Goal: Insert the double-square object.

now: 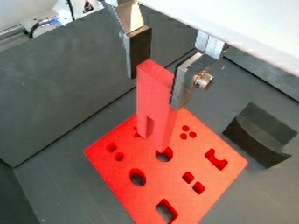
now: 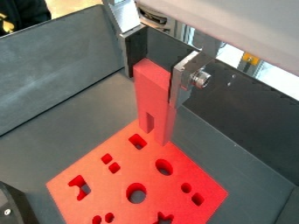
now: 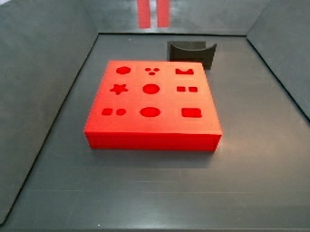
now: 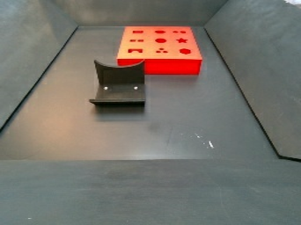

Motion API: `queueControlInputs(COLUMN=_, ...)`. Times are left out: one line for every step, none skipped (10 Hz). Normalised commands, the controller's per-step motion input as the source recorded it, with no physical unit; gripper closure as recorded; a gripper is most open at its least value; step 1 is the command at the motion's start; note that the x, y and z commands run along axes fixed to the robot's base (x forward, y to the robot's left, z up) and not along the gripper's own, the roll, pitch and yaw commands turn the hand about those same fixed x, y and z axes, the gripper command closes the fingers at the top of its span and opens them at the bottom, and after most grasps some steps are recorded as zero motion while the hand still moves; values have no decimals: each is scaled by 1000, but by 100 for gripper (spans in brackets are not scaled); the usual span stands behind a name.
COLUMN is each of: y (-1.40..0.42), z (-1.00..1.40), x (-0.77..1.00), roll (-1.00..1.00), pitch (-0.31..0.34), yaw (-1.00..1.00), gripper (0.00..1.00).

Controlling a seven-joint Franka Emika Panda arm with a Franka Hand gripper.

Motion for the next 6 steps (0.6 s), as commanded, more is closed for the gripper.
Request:
queueControlInputs(y=0, z=-94, x=-34, roll=19, pitch=0, yaw=0, gripper=100)
queueControlInputs(y=0, z=-66, x=0, roll=0, pitch=0, yaw=0, gripper=100)
queueControlInputs(y=189, z=-97, x=91, roll=0, pitch=0, yaw=20, gripper=100)
queueControlInputs(y=569, z=-83, x=371, roll=6, pitch=0, yaw=111, gripper=100)
queueControlInputs(y=580, z=0, x=411, roll=141, pitch=43, yaw=237, gripper=100)
queueControlInputs(y=457, z=0, x=457, roll=251, pitch=110, yaw=269, gripper=100)
